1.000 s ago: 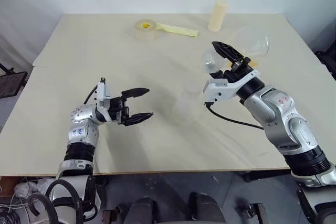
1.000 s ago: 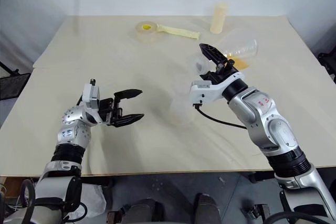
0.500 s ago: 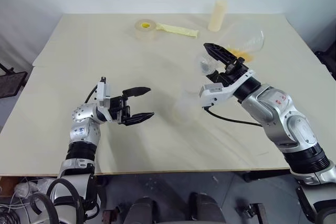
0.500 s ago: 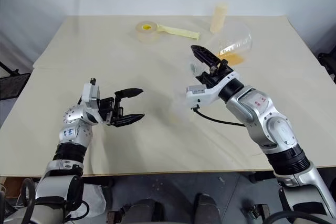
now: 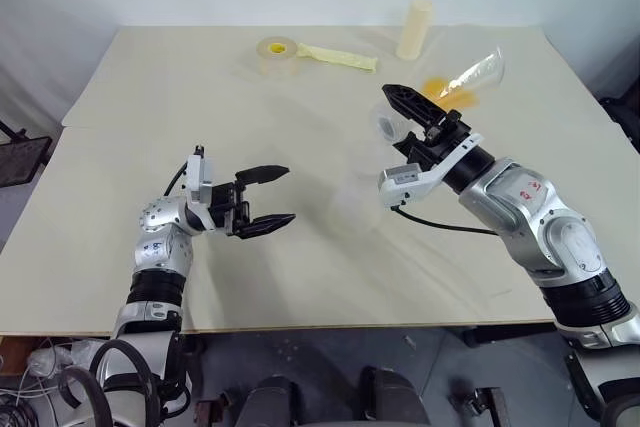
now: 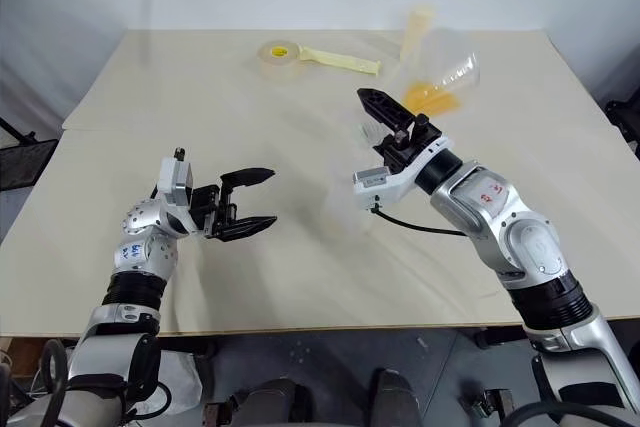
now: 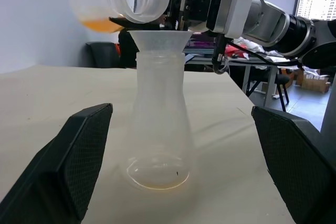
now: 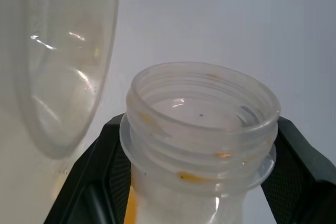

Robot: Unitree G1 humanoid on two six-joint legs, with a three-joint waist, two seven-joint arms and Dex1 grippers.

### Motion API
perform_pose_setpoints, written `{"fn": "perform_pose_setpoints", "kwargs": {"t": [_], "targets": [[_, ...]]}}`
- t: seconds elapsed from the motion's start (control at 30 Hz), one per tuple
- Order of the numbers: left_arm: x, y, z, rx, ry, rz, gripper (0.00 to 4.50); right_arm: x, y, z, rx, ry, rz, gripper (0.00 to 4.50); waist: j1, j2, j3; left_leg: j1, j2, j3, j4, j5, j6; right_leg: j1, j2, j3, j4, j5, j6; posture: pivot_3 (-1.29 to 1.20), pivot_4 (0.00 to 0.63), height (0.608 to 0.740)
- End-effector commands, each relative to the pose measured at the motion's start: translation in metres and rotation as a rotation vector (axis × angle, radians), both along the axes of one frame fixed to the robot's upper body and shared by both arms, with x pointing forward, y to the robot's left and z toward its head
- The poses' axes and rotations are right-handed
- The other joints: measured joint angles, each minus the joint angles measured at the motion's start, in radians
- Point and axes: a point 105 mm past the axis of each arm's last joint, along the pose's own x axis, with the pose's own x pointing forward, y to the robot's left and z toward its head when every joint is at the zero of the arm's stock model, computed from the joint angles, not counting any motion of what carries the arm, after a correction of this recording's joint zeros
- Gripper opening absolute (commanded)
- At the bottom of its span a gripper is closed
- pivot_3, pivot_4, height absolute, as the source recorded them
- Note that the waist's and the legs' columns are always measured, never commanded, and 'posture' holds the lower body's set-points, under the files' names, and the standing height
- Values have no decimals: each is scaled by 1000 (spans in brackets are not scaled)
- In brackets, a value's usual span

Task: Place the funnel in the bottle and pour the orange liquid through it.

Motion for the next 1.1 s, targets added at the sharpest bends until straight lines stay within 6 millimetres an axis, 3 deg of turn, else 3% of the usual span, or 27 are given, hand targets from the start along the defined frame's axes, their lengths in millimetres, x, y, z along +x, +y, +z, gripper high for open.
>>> {"fn": "perform_pose_setpoints", "kwargs": {"t": [0.03,1.1], "targets": [[-2,-3,15,-12,-61,-16,4500,-6,-7,22,1,-99,-4,2801,1,0,0,0,0,0,0,0,0,0,0,0,0,0,0,0,150,740],[-2,-6,15,-15,-54,-27,4500,-5,-6,21,-117,-162,16,2801,0,0,0,0,0,0,0,0,0,0,0,0,0,0,0,0,150,740]]}}
